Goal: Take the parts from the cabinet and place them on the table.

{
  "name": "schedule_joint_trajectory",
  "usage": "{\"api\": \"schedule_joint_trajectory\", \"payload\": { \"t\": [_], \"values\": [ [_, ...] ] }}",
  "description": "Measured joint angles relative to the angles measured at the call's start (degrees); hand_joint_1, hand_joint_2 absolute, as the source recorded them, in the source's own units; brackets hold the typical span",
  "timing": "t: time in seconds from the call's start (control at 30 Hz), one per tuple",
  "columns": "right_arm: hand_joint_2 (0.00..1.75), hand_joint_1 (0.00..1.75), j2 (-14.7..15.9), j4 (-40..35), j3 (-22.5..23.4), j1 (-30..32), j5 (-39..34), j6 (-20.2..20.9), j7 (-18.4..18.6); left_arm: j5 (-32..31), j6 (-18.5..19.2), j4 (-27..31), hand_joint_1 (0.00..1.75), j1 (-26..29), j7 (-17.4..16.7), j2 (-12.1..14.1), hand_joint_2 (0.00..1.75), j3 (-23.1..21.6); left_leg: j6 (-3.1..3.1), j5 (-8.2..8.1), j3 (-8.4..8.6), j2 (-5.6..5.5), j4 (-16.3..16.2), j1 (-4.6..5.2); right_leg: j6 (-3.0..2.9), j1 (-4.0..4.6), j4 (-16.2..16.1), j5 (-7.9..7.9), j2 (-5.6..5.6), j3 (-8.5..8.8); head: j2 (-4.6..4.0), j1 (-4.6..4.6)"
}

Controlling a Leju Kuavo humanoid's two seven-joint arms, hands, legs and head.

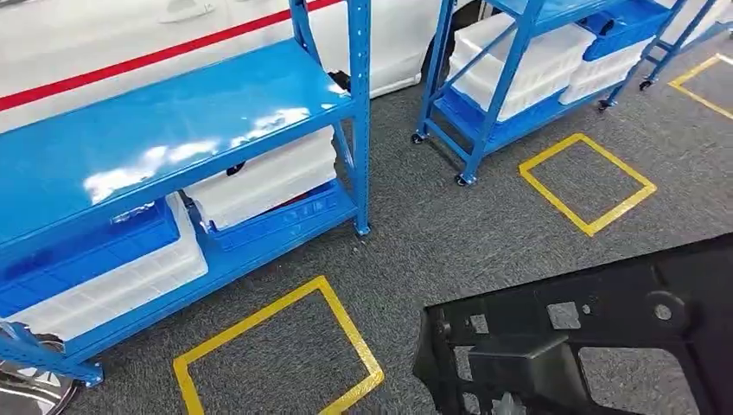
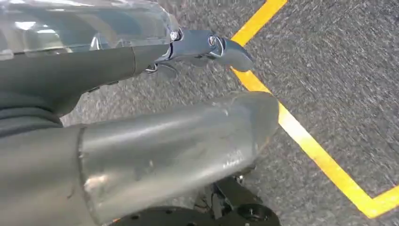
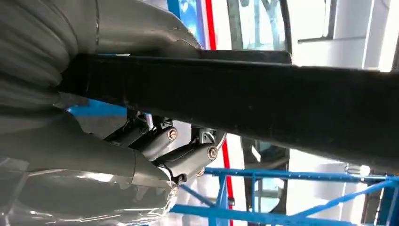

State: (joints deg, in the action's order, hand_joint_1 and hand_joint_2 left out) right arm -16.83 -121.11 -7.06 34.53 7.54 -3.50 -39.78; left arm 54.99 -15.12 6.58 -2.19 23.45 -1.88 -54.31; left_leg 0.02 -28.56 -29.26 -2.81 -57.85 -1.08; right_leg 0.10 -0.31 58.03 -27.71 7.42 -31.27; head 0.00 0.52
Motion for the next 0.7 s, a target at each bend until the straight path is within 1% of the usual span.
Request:
{"api": "schedule_joint_trajectory", "payload": {
  "t": [0.03,0.07,0.1,0.13,0.17,0.2,0.23,0.27,0.3,0.33,0.37,0.4,0.43,0.5,0.53,0.57,0.6,0.63,0.67,0.7],
  "values": [
    [1.75,1.75,0.0,-0.1,0.0,0.1,0.0,0.0,0.0,0.0,0.0,0.0,0.0,-0.1,0.0,-0.2,0.0,0.0,0.57,0.41,0.14,0.99,0.7,-0.58,0.18,-0.02,0.5,-0.51,-1.21,-0.08,0.0,0.04],
    [1.75,1.75,0.0,-0.2,0.1,0.2,0.0,0.0,0.0,0.0,0.0,0.0,0.0,0.0,0.0,-0.2,0.0,0.0,0.75,0.52,0.14,1.51,0.8,-0.43,0.42,0.18,1.8,-1.56,-3.94,-0.73,0.0,-0.28],
    [1.75,1.75,0.0,-0.2,0.1,0.1,0.1,0.0,0.0,0.0,0.0,0.0,0.0,0.1,0.0,-0.2,0.0,0.0,1.26,0.54,0.0,2.42,0.8,-0.26,0.81,0.06,5.8,-4.11,-5.99,-2.77,0.0,-0.7],
    [1.75,1.75,0.0,-0.2,0.2,0.2,0.3,0.0,0.0,0.0,0.0,0.0,0.0,0.2,0.0,-0.2,0.0,0.0,1.26,0.54,-0.14,3.27,0.8,-0.1,1.1,-0.13,10.5,-6.44,-6.66,-5.05,0.0,-0.72],
    [1.75,1.75,0.0,-0.2,0.2,0.3,0.5,-0.1,0.0,-0.2,0.0,0.0,0.0,0.3,0.0,-0.2,0.0,-0.1,1.26,0.54,-0.21,4.09,0.7,0.01,1.34,-0.29,14.6,-8.02,-6.85,-7.04,-0.02,-0.74],
    [1.75,1.75,0.0,-0.2,0.3,0.4,0.7,-0.2,0.0,-0.3,0.0,-0.1,0.0,0.4,0.0,-0.2,0.0,-0.1,1.26,0.54,-0.38,5.0,0.7,0.06,1.51,-0.44,17.2,-8.53,-6.9,-8.29,0.0,-0.72],
    [1.75,1.75,0.0,-0.2,0.4,0.5,0.9,-0.2,0.0,-0.3,0.0,-0.1,0.0,0.3,0.0,-0.2,0.0,-0.2,1.24,0.52,-0.37,5.78,0.7,0.07,1.62,-0.53,17.1,-7.66,-7.03,-8.16,0.0,-0.74],
    [1.75,1.75,0.0,-0.2,0.5,0.7,0.9,-0.2,0.0,-0.3,0.1,-0.1,0.0,0.2,0.0,-0.2,0.0,-0.2,1.17,0.46,-0.44,6.58,0.7,0.07,1.62,-0.57,14.1,-5.51,-7.3,-6.57,0.0,-0.77],
    [1.75,1.75,0.0,-0.3,0.6,0.9,1.0,-0.2,0.0,-0.3,0.2,-0.1,0.0,0.2,0.0,-0.2,0.0,-0.3,1.08,0.4,-0.3,7.19,0.7,0.07,1.52,-0.57,9.7,-3.18,-7.85,-4.15,-0.02,-0.76],
    [1.75,1.75,0.0,-0.7,0.6,1.1,1.1,-0.2,0.0,-0.3,0.3,-0.1,0.0,0.1,-0.1,-0.2,0.0,-0.5,0.9,0.29,-0.12,7.79,0.7,0.08,1.29,-0.48,4.3,-0.96,-9.16,-1.07,0.0,-0.77],
    [1.75,1.75,-0.1,-0.8,0.6,1.2,1.1,-0.2,0.0,-0.3,0.6,-0.1,0.0,0.0,-0.1,-0.2,0.0,-0.5,0.71,0.2,0.28,8.28,0.7,0.15,0.88,-0.26,0.4,-0.59,-11.7,1.03,0.0,-0.76],
    [1.75,1.75,-0.2,-1.0,0.8,1.3,1.2,-0.2,0.0,-0.3,0.9,-0.1,0.0,0.1,-0.4,-0.2,0.0,-0.7,0.26,0.05,0.52,8.84,0.6,0.54,0.18,0.19,-0.3,-0.78,-12.97,1.08,0.0,-0.66],
    [1.75,1.75,-0.4,-1.2,0.8,1.4,1.3,-0.1,0.0,-0.3,1.0,-0.1,0.0,0.0,-0.5,-0.2,0.0,-0.8,-0.09,0.1,0.57,9.24,0.6,0.42,-0.03,0.42,-0.1,-0.75,-12.01,0.88,-0.02,-0.68],
    [1.75,1.75,-0.8,-1.4,1.1,1.7,1.8,0.2,0.0,-0.3,1.0,-0.1,0.0,-0.1,-0.7,-0.2,0.0,-1.1,-0.7,0.2,0.84,10.5,0.8,0.38,-0.55,0.61,0.0,-0.64,-10.67,0.38,-0.02,-0.61],
    [1.75,1.75,-1.0,-1.5,1.3,1.8,2.1,0.3,0.0,-0.3,0.9,-0.1,0.0,-0.2,-0.7,-0.2,0.0,-1.3,-1.06,0.15,1.05,11.11,0.9,0.45,-1.05,0.42,-0.4,-0.31,-9.98,0.3,0.0,-0.66],
    [1.75,1.75,-1.2,-1.6,1.4,2.2,2.3,0.4,0.0,-0.2,0.9,-0.1,0.0,-0.3,-0.8,-0.2,0.0,-1.4,-1.51,-0.85,0.74,8.7,0.1,0.04,-1.52,-0.08,-0.8,0.14,-9.41,0.44,0.0,-0.61],
    [1.75,1.75,-1.8,-1.9,1.6,2.3,2.4,0.6,-0.1,0.1,0.7,-0.1,0.0,-0.3,-0.8,-0.1,0.0,-1.4,-1.57,-2.67,-0.22,5.78,-2.0,0.02,-1.88,-0.13,-0.8,0.31,-8.82,0.25,0.0,-0.5],
    [1.75,1.75,-2.1,-1.9,1.7,2.2,2.7,1.0,0.0,0.2,0.5,-0.1,0.0,-0.4,-0.9,-0.2,0.0,-1.4,-1.65,-5.25,-1.95,4.16,-6.1,-0.05,-2.09,-0.1,-0.8,0.45,-8.22,0.04,-0.02,-0.29],
    [1.75,1.75,-2.3,-1.9,1.8,2.2,3.0,1.4,0.0,0.5,0.4,-0.1,0.0,-0.5,-1.0,-0.2,0.0,-1.4,-1.71,-7.54,-3.95,3.47,-10.9,-0.05,-2.25,0.05,-0.8,0.55,-7.57,-0.08,0.0,-0.2],
    [1.75,1.75,-2.3,-1.9,1.8,2.2,3.0,1.7,0.0,0.9,0.2,-0.1,0.0,-0.5,-1.2,-0.1,0.0,-1.4,-1.78,-8.92,-5.65,3.27,-14.8,-0.04,-2.3,0.15,-0.7,0.59,-6.76,-0.17,0.0,-0.22]
  ]
}}
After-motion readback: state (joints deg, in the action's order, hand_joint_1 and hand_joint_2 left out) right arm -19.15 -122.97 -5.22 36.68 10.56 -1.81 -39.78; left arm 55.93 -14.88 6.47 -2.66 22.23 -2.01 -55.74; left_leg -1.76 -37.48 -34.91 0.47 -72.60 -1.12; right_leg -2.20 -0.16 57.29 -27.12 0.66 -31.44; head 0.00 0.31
